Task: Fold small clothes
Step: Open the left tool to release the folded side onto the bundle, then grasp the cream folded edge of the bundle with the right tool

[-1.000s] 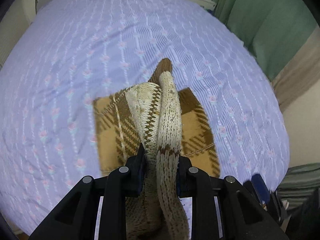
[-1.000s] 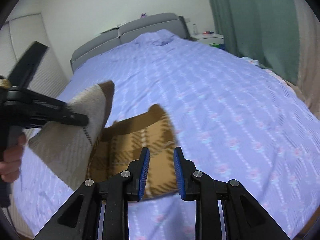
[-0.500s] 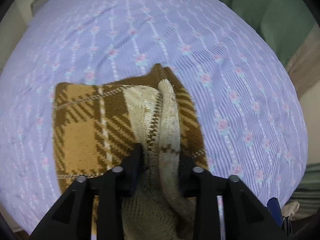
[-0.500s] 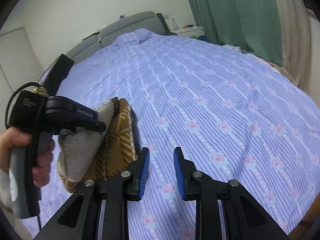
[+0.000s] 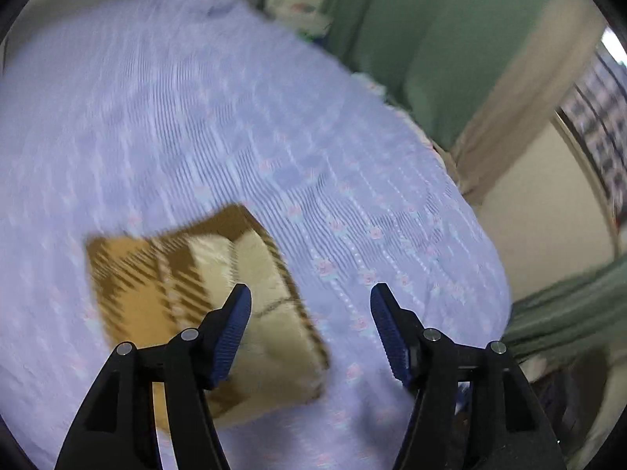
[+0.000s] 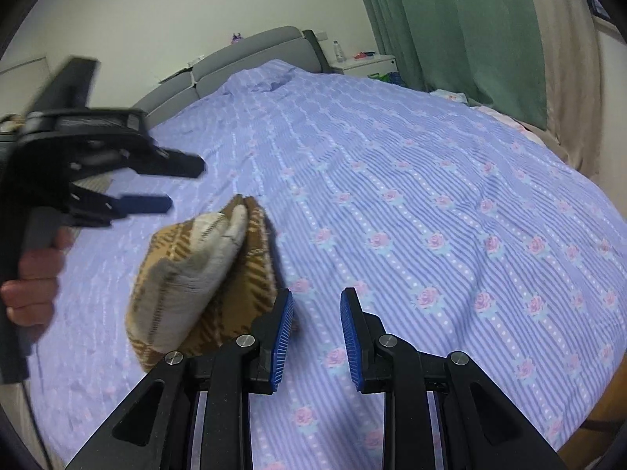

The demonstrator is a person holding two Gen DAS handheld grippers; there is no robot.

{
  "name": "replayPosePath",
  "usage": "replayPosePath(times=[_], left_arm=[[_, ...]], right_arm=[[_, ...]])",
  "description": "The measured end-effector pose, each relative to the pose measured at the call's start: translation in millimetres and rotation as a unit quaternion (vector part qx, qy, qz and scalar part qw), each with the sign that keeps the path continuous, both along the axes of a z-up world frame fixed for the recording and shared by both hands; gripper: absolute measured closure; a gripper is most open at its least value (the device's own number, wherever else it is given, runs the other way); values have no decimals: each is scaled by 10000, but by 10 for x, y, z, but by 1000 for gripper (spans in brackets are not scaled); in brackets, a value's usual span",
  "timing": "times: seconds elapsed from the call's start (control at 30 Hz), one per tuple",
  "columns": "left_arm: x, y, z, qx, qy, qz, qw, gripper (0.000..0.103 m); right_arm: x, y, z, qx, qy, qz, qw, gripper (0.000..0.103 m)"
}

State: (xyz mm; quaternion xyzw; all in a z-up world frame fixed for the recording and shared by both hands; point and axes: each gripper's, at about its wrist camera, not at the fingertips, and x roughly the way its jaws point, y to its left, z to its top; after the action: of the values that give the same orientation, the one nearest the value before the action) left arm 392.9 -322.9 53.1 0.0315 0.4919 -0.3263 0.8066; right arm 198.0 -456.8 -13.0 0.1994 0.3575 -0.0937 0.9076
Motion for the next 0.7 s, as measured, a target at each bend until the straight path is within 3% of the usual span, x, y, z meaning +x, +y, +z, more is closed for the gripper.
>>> replayPosePath(times=[0.07, 0.13, 0.23, 0.33, 0.57, 0.7], left_arm=[[-186, 225, 127, 20, -432, -133, 9990, 33], [-381, 492, 134, 141, -788, -208, 9966, 32], [-645, 845, -75, 371, -993, -275, 9940, 32], [-766, 1102, -423, 471, -908, -166, 9946, 32], [-881, 1468, -1178, -111, -196, 165, 9996, 33], [-910, 1459, -1404, -189, -298, 229, 9991, 33]], right_arm=[[4, 107, 75, -58, -70, 112, 9999, 74], [15, 209, 138, -135, -101, 213, 9996, 66], [40, 401, 257, -305, -209, 430, 9984, 63], [97, 580, 362, -471, -274, 648, 9964, 57], [240, 815, 403, -671, -255, 980, 9926, 54], [286, 858, 373, -634, -238, 1039, 9923, 54]])
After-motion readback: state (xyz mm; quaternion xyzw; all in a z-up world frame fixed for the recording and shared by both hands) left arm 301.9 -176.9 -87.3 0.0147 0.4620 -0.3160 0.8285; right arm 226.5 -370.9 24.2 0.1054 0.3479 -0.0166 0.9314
